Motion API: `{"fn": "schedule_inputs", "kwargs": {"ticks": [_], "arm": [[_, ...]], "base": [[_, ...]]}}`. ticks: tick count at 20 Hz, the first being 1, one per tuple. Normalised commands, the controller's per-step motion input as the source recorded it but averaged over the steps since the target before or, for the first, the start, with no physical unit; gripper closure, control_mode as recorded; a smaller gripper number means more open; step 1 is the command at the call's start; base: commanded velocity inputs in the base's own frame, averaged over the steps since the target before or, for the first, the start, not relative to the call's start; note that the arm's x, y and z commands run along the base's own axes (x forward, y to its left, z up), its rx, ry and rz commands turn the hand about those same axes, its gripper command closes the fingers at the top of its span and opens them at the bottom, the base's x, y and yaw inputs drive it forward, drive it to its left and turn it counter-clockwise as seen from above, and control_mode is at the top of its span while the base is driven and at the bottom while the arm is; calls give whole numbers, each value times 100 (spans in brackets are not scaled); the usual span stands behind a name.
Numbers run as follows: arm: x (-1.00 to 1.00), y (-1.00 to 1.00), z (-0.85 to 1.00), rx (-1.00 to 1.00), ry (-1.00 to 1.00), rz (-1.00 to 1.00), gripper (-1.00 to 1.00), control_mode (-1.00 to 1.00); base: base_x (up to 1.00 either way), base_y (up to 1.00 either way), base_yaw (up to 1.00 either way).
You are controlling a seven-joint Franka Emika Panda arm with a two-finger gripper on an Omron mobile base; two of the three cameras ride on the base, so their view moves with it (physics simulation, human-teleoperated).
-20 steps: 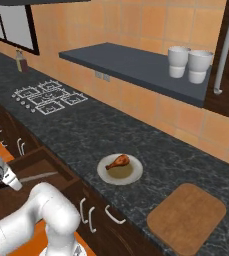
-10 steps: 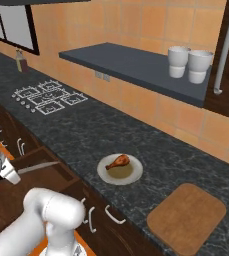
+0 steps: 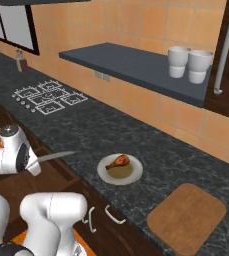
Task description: Pick up the knife from the drawer and place it on the cutting board. Then place the meat from the plate to the cutting board.
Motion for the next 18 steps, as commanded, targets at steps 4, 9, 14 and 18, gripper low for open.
{"fn": "schedule_inputs", "kwargs": {"ticks": [4,9,14,18], "arm": [[-28,-99,54,21,2,1,100,-100],[-13,-17,2,3,0,1,100,100],[0,0,0,0,0,0,100,100],[0,0,0,0,0,0,100,100]], "base": [[0,0,0],[-76,-57,2],[-73,-6,-39],[-4,7,-70]]}}
